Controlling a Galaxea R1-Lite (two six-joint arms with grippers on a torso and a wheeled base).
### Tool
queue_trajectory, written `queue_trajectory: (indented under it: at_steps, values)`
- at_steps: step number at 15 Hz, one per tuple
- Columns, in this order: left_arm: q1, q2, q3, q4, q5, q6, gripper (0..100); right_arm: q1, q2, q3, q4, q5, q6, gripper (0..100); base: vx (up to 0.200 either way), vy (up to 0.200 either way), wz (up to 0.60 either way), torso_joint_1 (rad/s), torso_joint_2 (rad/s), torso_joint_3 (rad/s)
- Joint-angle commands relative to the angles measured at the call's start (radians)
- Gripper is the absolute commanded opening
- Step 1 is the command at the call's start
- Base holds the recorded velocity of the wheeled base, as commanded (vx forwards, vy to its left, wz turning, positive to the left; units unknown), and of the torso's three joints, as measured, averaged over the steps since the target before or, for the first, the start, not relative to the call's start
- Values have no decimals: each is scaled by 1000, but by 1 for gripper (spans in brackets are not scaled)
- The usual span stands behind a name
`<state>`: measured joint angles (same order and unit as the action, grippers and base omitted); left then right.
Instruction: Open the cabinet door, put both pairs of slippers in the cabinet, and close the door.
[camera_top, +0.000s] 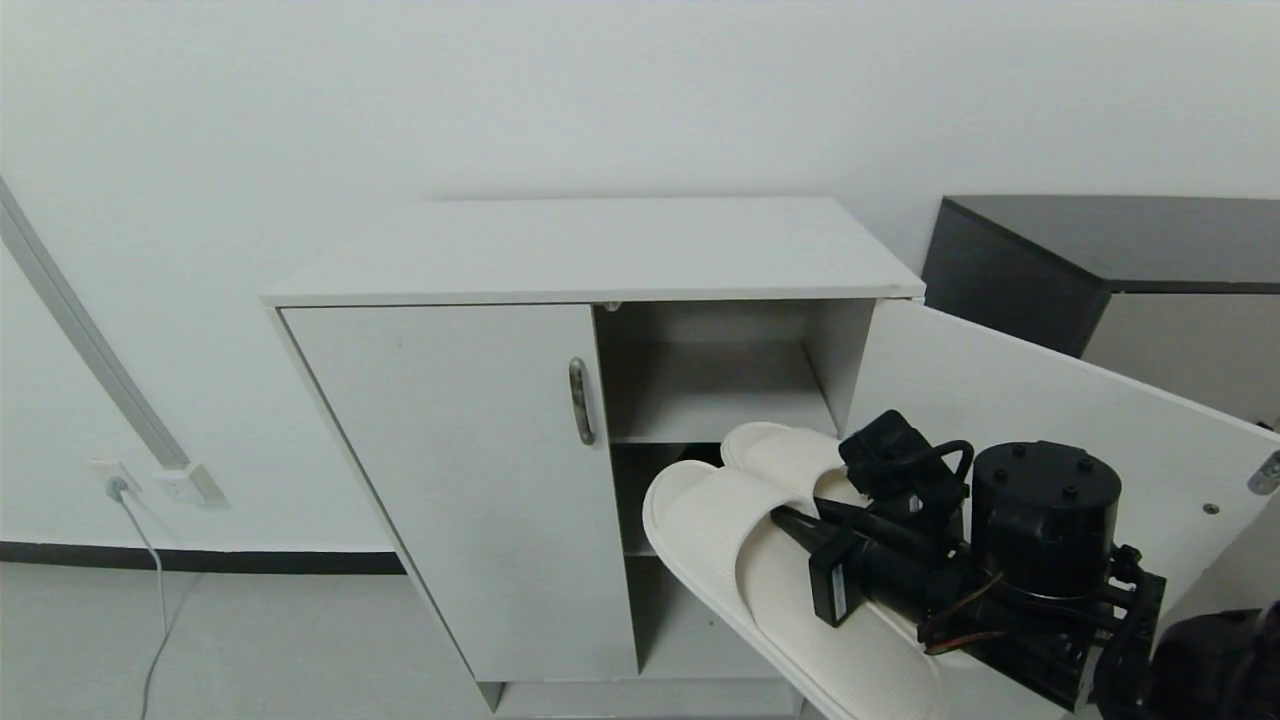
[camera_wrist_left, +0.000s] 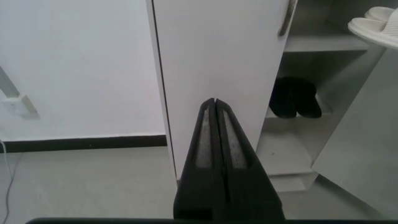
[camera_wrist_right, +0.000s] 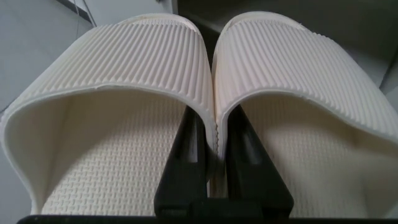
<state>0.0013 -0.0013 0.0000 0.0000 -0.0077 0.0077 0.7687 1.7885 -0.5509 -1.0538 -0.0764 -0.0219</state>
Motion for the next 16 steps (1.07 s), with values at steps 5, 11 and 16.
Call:
queue_trajectory:
  at_steps: [5, 11, 16]
  values:
    - [0, 1, 0, 0, 0, 0, 0, 1, 8, 5, 0, 1, 0, 0, 0, 0, 0, -116, 462, 347]
    - [0, 1, 0, 0, 0, 0, 0, 4, 11, 15, -2, 0, -1, 0, 0, 0, 0, -49, 443, 391]
    - [0, 1, 0, 0, 0, -2, 0, 7, 11, 19, -2, -2, -15, 0, 0, 0, 0, 0, 49, 47]
